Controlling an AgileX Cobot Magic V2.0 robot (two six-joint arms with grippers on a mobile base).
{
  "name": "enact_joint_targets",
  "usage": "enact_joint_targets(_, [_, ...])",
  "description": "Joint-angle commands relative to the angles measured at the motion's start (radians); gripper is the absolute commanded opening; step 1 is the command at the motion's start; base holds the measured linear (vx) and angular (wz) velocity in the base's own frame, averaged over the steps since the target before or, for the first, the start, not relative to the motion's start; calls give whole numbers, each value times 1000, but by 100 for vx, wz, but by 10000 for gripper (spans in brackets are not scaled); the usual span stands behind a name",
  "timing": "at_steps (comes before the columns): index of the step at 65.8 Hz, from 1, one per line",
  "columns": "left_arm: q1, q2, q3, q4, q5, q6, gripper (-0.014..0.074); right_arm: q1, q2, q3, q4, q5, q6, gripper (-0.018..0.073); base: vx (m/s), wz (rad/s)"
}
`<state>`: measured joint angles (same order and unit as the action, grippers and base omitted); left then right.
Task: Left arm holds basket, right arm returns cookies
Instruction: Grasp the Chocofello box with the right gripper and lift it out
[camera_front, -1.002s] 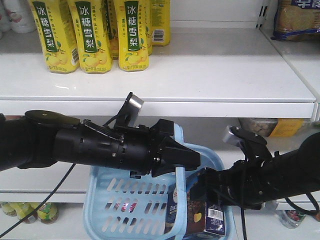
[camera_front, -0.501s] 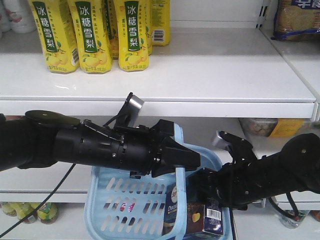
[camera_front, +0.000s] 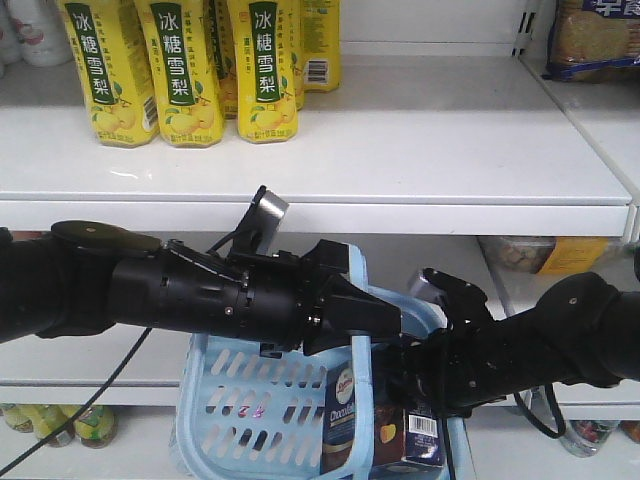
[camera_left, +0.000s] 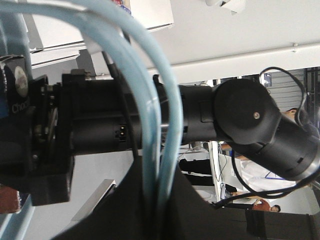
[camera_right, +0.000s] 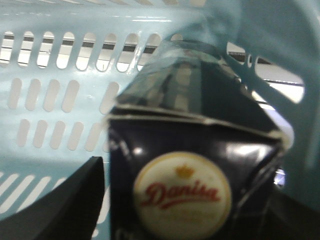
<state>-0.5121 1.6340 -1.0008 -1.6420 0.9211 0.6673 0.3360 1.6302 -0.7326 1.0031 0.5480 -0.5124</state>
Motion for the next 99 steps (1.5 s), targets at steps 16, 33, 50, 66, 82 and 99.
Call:
enact_joint_targets(16, [5,-44,-37,-131,4,20,-3,-7,9,-17,4,-49,-19,281,0,0])
enact_joint_targets(33, [5,-44,-37,-131,4,20,-3,-7,1,-17,-6,-38,-28,119,0,0])
enact_joint_targets(50, [5,-44,-37,-131,4,20,-3,-33,-96,-17,-7,-31,-28,83,0,0])
enact_joint_targets(66, [5,-44,-37,-131,4,20,-3,-164,-245,-17,-39,130,-25,87,0,0])
enact_joint_targets(82, [5,-44,-37,-131,4,20,-3,-298,-445,-17,-78,303,-17,91,0,0])
enact_joint_targets(99, [5,-44,-37,-131,4,20,-3,-406,-709,-17,-154,424,10,94,0,0])
